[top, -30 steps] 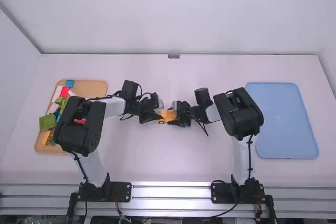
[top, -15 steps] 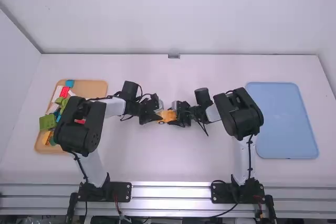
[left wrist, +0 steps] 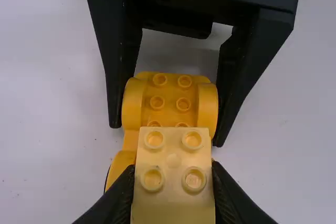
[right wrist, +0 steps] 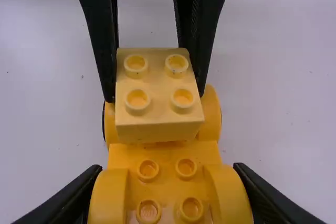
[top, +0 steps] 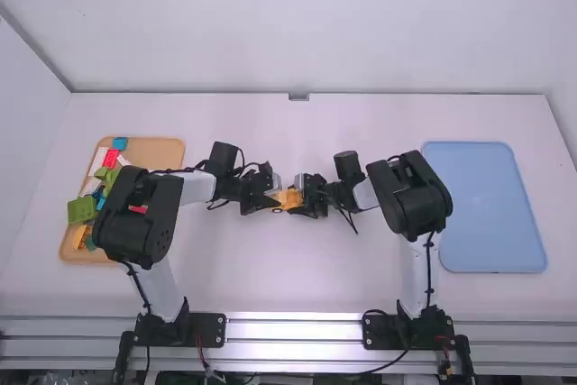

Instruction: Assemble lego blocks to make yellow taxi

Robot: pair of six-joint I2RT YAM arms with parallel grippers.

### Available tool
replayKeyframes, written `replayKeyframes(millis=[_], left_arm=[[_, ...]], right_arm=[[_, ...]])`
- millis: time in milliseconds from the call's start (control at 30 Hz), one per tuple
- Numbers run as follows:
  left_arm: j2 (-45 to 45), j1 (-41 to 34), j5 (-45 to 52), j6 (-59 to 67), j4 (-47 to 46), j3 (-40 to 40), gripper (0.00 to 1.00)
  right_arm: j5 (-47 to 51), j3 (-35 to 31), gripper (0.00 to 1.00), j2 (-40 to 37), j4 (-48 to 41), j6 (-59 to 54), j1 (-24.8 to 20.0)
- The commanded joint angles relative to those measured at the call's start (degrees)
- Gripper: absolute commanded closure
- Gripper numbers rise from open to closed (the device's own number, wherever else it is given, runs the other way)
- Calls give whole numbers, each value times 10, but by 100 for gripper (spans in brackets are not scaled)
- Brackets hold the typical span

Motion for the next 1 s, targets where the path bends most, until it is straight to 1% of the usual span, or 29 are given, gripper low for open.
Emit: replayKeyframes(millis=[0,33,67,133,167,267,467,567,633,700,733,800,833,967], left_arm=[[-7,-5,-22,-2,-1,-9,93],[-7,-5,-26,-2,-2,-9,92],[-7,-4,-28,-2,-2,-9,86],[-7,-1,-37,-2,-1,-9,80],[-7,0,-44,-2,-2,-9,75],[-7,-3,-56,-1,-1,-9,67],[-7,-3,-54,1,-2,-9,64],[-7,-3,-54,0,-2,-9,59],[-7,1,-54,0,-2,-9,53],[-7,-2,-54,0,-1,-9,54],[-7,-3,-54,0,0,-9,57],[-7,-3,-54,0,1,-9,60],[-7,1,-54,0,0,-8,64],[-7,2,-53,-25,-3,1,66]], right_arm=[[19,-4,44,8,-10,8,4],[19,-4,44,8,-10,8,4],[19,-4,44,8,-10,8,4],[19,-4,44,8,-10,8,4],[19,-4,43,8,-10,8,4],[19,-3,43,8,-9,8,4],[19,-3,43,8,-10,8,4],[19,-3,43,8,-10,8,4],[19,-3,43,8,-9,8,4],[19,-3,42,8,-9,8,4],[19,-3,42,8,-9,8,4],[19,-3,42,8,-9,8,4],[19,-3,42,8,-9,8,4],[19,-3,42,8,-10,8,4]])
